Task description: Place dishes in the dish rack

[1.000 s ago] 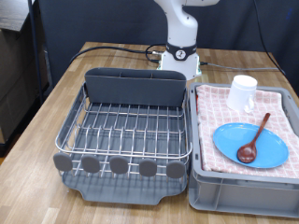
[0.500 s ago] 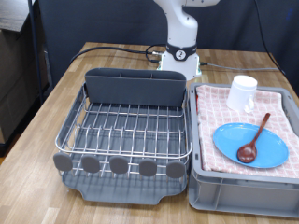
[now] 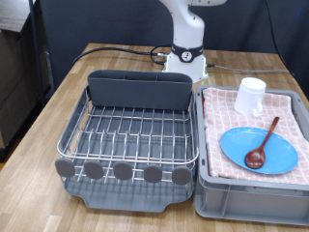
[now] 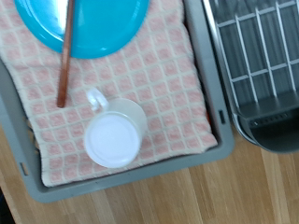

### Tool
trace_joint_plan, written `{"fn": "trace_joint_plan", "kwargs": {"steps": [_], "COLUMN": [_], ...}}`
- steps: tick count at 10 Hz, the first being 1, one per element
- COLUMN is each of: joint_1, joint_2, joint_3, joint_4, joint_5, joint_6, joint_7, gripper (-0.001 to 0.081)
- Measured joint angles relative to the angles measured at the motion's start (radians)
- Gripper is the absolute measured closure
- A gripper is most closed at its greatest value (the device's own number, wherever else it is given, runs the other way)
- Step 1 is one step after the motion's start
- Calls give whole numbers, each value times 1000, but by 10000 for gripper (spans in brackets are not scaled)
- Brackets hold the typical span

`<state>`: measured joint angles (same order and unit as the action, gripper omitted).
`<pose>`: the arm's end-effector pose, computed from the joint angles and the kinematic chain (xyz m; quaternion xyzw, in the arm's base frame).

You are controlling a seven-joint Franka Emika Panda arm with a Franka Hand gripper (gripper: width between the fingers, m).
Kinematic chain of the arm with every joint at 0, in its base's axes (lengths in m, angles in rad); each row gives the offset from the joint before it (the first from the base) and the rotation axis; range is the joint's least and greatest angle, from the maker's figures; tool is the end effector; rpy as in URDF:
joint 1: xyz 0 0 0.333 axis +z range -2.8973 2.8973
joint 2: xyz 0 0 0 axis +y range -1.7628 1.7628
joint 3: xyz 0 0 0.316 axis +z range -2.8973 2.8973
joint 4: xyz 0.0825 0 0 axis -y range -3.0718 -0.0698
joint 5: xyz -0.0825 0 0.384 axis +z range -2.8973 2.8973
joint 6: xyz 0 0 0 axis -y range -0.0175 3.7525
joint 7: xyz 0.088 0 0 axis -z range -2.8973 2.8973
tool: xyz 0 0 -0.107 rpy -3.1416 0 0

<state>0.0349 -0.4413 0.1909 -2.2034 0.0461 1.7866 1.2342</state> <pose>0.4108 0.1090 0.5532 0.8689 -0.4946 0.0186 0.0076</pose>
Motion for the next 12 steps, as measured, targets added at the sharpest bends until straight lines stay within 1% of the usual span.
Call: {"fn": "trace_joint_plan", "kwargs": {"steps": [1,3,4,7,9,10,12], "joint_1": [4,3,3,3,3,3,3], "joint_2": [28,31,44,111,140,154,193], "joint_3": [8,7,10,32,57,70,99], "joint_4": [23,23,24,36,43,44,40], "joint_5": [0,-1,-2,-6,-14,-27,-83], "joint_6": [4,-1,3,65,103,124,177], "joint_7": [0,0,3,77,135,152,197], "gripper": [3,3,3,3,3,3,3]}}
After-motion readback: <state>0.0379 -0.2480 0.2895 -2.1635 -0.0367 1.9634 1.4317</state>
